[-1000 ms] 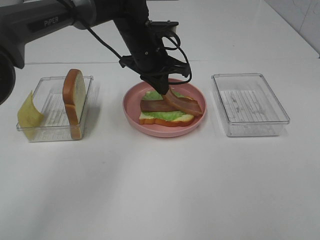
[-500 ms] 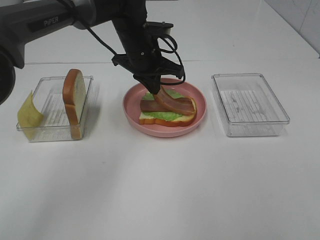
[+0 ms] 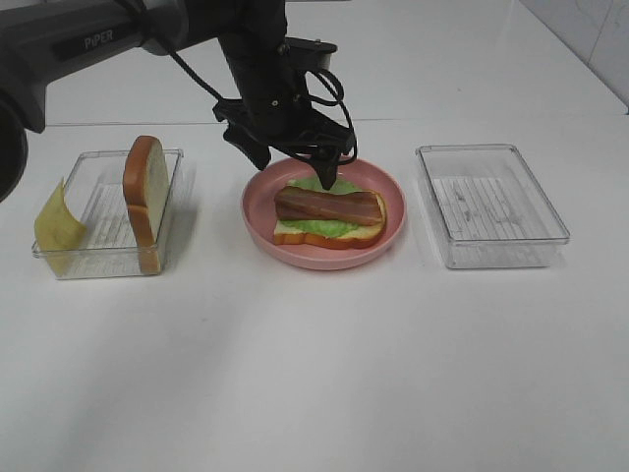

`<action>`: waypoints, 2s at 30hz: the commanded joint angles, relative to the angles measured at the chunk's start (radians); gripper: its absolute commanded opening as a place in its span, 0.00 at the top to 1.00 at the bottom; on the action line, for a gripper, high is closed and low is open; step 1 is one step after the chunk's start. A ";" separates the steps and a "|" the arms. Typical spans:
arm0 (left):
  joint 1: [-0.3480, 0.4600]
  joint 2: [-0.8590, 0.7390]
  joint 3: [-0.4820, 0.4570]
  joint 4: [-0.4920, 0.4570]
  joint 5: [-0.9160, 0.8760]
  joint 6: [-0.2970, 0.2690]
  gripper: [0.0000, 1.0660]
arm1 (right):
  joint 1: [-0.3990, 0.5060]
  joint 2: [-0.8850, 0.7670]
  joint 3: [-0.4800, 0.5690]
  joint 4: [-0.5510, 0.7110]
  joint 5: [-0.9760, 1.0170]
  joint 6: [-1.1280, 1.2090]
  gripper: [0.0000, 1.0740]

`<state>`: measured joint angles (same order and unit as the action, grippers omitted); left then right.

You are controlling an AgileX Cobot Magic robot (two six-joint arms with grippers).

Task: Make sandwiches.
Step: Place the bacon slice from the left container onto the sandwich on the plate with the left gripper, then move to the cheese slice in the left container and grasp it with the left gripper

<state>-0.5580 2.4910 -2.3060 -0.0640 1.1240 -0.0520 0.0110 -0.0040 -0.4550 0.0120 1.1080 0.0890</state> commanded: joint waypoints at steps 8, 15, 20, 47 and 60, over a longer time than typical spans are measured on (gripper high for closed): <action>-0.004 -0.048 -0.093 0.028 0.076 -0.014 0.04 | -0.005 -0.032 0.001 0.002 -0.009 -0.004 0.08; 0.010 -0.090 -0.174 0.034 0.195 -0.045 0.04 | -0.005 -0.032 0.001 0.002 -0.009 -0.004 0.08; 0.054 -0.177 -0.150 0.035 0.195 -0.059 0.04 | -0.005 -0.032 0.001 0.005 -0.009 -0.004 0.08; 0.443 -0.569 0.602 0.013 0.195 -0.037 0.05 | -0.005 -0.031 0.001 0.005 -0.009 -0.004 0.08; 0.443 -0.438 0.602 0.111 0.197 -0.044 0.05 | -0.005 -0.031 0.001 0.005 -0.009 -0.004 0.08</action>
<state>-0.1160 2.0500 -1.7090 0.0370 1.2190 -0.0910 0.0110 -0.0040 -0.4550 0.0130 1.1080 0.0890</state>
